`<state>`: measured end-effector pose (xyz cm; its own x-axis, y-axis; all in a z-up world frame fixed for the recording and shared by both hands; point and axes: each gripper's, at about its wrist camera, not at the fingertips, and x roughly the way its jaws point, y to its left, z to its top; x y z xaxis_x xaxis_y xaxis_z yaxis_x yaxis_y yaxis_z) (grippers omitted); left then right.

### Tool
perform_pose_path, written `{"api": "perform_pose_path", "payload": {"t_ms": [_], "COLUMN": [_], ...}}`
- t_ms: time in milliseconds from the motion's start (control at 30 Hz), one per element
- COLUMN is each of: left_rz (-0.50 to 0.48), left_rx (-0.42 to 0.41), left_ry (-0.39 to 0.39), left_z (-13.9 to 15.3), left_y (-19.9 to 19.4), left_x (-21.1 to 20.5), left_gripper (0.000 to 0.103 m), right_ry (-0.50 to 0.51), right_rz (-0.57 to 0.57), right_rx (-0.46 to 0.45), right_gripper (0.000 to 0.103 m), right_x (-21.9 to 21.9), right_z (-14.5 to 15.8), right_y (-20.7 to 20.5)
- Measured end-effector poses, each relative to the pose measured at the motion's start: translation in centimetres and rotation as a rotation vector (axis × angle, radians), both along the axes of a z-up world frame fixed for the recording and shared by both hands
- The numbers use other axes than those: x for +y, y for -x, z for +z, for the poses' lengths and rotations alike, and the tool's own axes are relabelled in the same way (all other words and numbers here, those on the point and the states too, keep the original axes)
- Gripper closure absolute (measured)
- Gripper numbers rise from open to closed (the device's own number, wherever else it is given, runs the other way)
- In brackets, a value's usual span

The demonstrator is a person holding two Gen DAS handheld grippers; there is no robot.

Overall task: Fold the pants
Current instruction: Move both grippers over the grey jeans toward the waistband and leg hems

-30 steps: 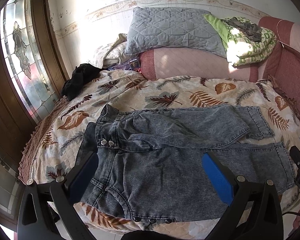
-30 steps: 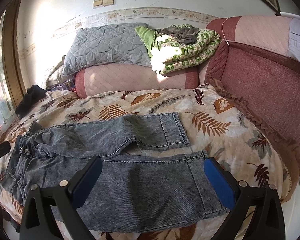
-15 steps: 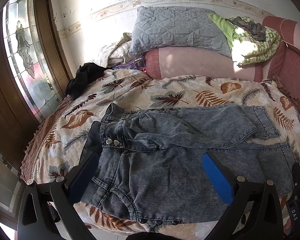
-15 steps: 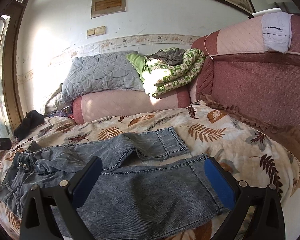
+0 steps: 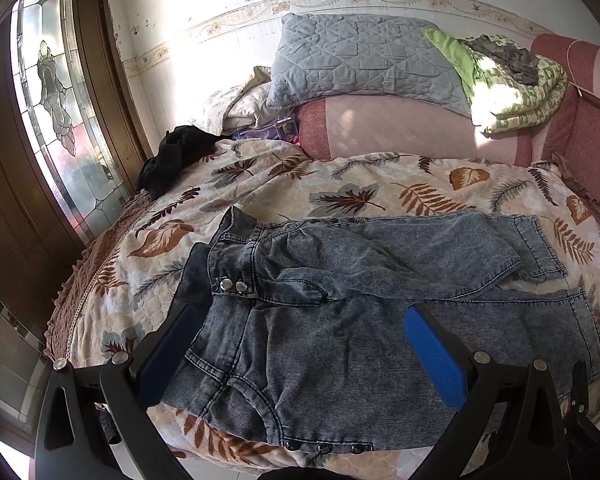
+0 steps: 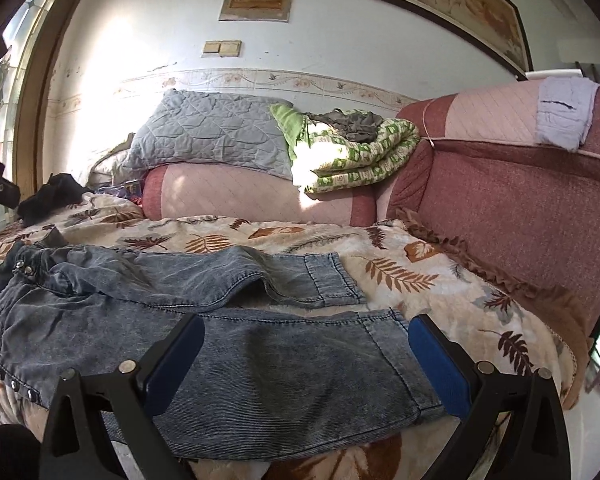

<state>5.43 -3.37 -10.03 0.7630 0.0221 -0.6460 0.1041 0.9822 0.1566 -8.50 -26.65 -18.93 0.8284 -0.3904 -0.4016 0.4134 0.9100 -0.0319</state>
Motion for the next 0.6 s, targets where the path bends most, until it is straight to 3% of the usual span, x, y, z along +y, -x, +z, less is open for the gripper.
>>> {"api": "perform_pose_path", "payload": {"t_ms": [200,300,600], "left_rz": [0.002,0.005,0.033], "left_rx": [0.007,0.009,0.068], "left_ry": [0.000,-0.003,-0.044], "left_z": [-0.1,-0.3,-2.5], "left_y": [-0.1,-0.2,-3.6], "left_x": [0.0,0.1,2.3], "left_gripper": [0.000,0.000,0.000], "right_ry": [0.038,0.072,-0.039], "right_rz": [-0.048,-0.074,0.045], "right_rx": [0.008,0.113,0.166], "right_gripper": [0.000,0.000,0.000], "right_x": [0.5,1.0,-2.1], "right_z": [0.1,-0.7,0.1], "right_y": [0.9,-0.1,-2.2]}}
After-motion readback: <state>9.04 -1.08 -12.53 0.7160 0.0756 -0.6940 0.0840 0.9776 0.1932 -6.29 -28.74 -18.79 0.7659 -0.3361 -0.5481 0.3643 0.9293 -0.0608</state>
